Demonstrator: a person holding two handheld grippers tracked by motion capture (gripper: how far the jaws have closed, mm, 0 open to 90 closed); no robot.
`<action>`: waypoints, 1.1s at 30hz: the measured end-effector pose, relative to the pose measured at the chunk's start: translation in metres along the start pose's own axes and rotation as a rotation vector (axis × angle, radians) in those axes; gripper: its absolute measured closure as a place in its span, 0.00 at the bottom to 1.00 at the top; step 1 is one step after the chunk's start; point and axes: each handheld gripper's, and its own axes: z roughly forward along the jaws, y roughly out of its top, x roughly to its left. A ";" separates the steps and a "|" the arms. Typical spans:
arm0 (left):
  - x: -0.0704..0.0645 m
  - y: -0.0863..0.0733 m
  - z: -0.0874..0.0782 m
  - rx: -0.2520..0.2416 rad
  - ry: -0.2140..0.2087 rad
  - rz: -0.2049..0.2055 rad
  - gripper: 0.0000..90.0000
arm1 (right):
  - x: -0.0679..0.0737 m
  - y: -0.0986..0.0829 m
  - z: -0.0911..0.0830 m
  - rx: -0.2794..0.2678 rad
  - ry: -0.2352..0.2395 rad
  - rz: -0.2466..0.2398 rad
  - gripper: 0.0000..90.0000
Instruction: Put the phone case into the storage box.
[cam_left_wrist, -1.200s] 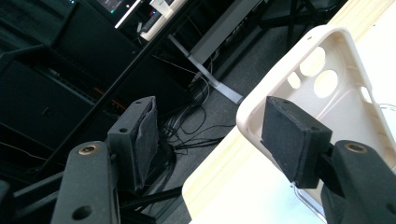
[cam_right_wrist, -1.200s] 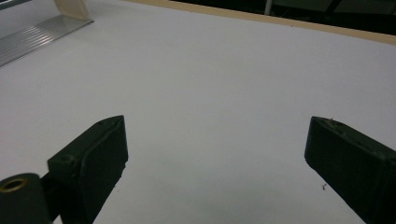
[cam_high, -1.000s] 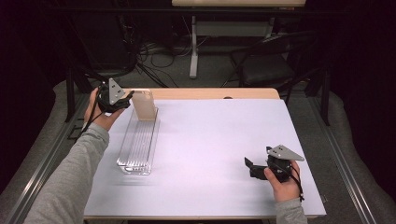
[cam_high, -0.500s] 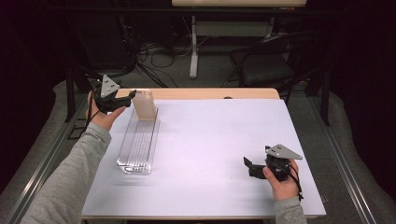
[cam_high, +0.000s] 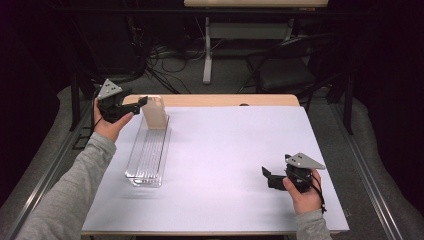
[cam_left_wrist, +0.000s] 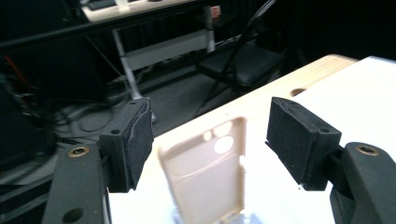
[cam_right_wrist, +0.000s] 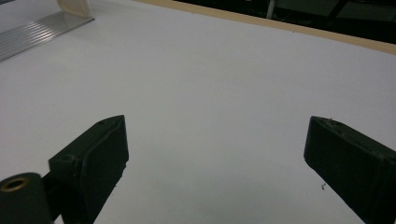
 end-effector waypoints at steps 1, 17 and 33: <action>-0.001 0.000 0.000 0.002 -0.006 -0.005 0.33 | -0.001 0.001 0.000 -0.001 -0.002 -0.005 0.07; -0.008 0.005 -0.008 -0.013 -0.122 -0.108 0.20 | -0.005 0.005 -0.004 -0.008 -0.008 -0.004 0.08; -0.017 0.009 -0.019 0.012 -0.178 -0.170 0.11 | -0.017 0.005 -0.007 -0.005 -0.010 0.011 0.08</action>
